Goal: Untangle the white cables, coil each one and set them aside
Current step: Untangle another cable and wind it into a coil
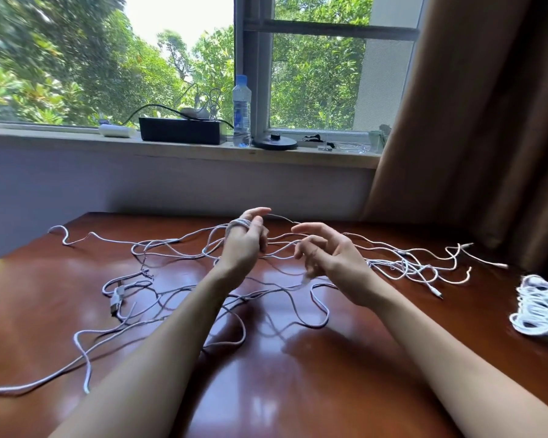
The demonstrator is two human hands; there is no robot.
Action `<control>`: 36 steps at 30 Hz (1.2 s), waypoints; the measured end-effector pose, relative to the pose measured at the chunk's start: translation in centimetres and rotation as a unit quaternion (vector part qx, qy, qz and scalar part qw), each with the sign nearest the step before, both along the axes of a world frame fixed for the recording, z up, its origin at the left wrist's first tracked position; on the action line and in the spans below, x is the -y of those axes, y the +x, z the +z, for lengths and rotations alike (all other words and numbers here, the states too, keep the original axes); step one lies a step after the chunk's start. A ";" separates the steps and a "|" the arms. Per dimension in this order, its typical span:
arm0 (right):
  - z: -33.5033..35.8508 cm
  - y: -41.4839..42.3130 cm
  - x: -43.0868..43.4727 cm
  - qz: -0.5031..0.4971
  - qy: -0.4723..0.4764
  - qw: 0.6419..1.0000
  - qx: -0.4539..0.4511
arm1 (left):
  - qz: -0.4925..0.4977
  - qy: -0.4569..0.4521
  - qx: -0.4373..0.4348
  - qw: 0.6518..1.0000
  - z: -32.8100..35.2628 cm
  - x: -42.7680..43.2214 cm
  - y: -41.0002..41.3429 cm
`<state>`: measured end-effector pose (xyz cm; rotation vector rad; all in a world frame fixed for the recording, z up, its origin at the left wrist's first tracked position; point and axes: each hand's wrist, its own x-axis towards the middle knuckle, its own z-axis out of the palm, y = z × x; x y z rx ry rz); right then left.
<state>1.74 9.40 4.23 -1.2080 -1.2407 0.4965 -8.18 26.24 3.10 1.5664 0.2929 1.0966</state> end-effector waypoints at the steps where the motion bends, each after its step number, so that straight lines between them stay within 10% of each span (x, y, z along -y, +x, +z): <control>1: 0.0 0.0 -0.1 -0.002 0.000 1.000 -0.010 | 0.003 0.035 -0.017 0.999 -0.1 0.3 0.0; 15: 0.0 1.3 -0.1 -0.188 0.055 0.975 0.106 | -0.079 0.116 -0.141 0.980 0.2 2.5 -1.1; 23: -0.5 2.4 -0.3 -0.319 0.056 0.917 0.233 | 0.146 0.332 -0.258 0.896 0.0 2.7 -1.1; 36: -0.3 2.7 0.2 -0.178 0.022 0.973 0.149 | -0.130 0.079 -0.170 0.974 1.2 3.4 -1.3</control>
